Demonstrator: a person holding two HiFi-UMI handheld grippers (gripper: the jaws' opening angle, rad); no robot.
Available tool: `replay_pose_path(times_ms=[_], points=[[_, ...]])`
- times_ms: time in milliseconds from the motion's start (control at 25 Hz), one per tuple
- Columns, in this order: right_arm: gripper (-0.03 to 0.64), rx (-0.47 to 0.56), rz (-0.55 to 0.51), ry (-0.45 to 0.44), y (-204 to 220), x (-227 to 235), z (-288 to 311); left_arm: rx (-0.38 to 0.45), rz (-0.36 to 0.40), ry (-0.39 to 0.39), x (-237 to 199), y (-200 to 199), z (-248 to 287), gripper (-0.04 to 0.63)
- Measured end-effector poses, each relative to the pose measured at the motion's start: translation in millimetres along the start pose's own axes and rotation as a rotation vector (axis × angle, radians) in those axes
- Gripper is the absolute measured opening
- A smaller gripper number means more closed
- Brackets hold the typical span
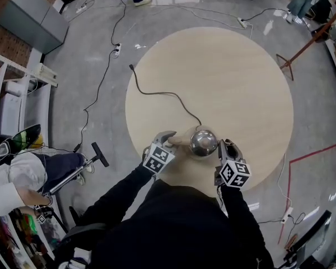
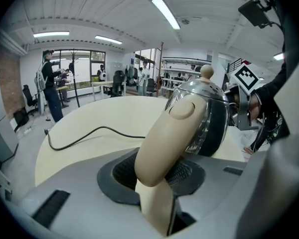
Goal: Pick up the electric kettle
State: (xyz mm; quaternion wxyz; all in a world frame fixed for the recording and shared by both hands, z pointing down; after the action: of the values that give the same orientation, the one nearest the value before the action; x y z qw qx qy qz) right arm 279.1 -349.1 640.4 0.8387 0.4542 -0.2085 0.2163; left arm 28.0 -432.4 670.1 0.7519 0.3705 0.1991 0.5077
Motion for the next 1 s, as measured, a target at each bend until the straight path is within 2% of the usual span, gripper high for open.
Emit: replay_pose_path(times_ms=[360, 720, 1000], points=[[0.103, 0.013, -0.006, 0.007, -8.8, -5.8, 2.3, 0.009, -0.045, -0.043, -2.2, -11.0, -9.2, 0.123], [0.101, 0.106, -0.030, -0.023, -35.3, -26.8, -21.6, 0.098, -0.074, -0.081, 0.1, -37.2, -34.9, 0.121], [0.101, 0.116, -0.004, -0.056, -21.1, -44.4, -48.6, 0.118, -0.076, -0.080, 9.5, -35.9, -68.9, 0.120]])
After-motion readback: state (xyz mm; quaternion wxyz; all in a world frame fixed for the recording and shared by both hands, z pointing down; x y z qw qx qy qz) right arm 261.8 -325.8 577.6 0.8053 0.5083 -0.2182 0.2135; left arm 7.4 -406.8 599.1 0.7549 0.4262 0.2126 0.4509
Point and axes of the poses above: the fingertips, and each gripper's own axes: z forward along the fingers, x to its right, y out of its underside, the point moved 8 cm from there along -z, backward along the fingers, and after that the axes turned 13 degrees about z, right-handed, at the moved point
